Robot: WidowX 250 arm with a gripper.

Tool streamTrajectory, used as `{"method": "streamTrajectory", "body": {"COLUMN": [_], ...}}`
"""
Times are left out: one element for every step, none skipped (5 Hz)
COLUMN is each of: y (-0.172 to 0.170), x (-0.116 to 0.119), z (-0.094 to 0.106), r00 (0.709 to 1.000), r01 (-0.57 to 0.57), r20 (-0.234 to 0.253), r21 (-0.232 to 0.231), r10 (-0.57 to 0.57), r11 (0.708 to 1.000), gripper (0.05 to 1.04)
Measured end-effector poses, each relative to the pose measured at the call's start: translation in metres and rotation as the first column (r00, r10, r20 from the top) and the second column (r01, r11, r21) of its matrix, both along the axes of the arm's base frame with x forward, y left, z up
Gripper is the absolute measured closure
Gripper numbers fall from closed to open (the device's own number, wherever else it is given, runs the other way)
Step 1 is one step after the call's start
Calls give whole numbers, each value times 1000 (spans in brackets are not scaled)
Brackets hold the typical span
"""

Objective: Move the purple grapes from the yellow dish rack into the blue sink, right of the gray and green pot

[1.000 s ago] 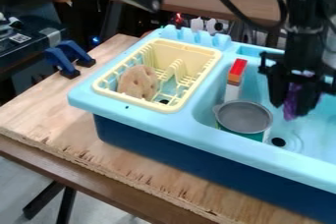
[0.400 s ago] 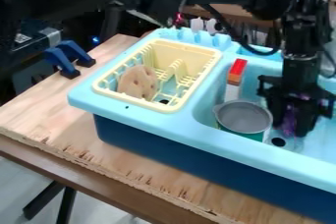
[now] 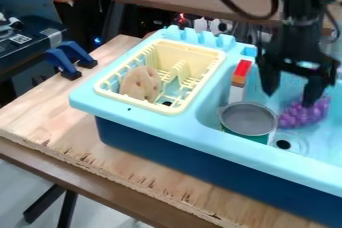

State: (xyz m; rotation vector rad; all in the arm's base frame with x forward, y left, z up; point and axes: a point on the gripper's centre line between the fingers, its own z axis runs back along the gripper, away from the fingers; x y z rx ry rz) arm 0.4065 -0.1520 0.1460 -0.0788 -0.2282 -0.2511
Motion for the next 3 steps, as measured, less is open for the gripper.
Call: {"method": "streamTrajectory", "body": {"y": [3,12,27], "x": [-2,-16,-46], "z": [40,70,71], "r00": [992,987,989], "r01": [-11,-34,-146], "r20": [127,154,39], "r21": [4,7,118], "r10": [10,33,142], "r11": [1000,999,982], "gripper": [81,81,81]}}
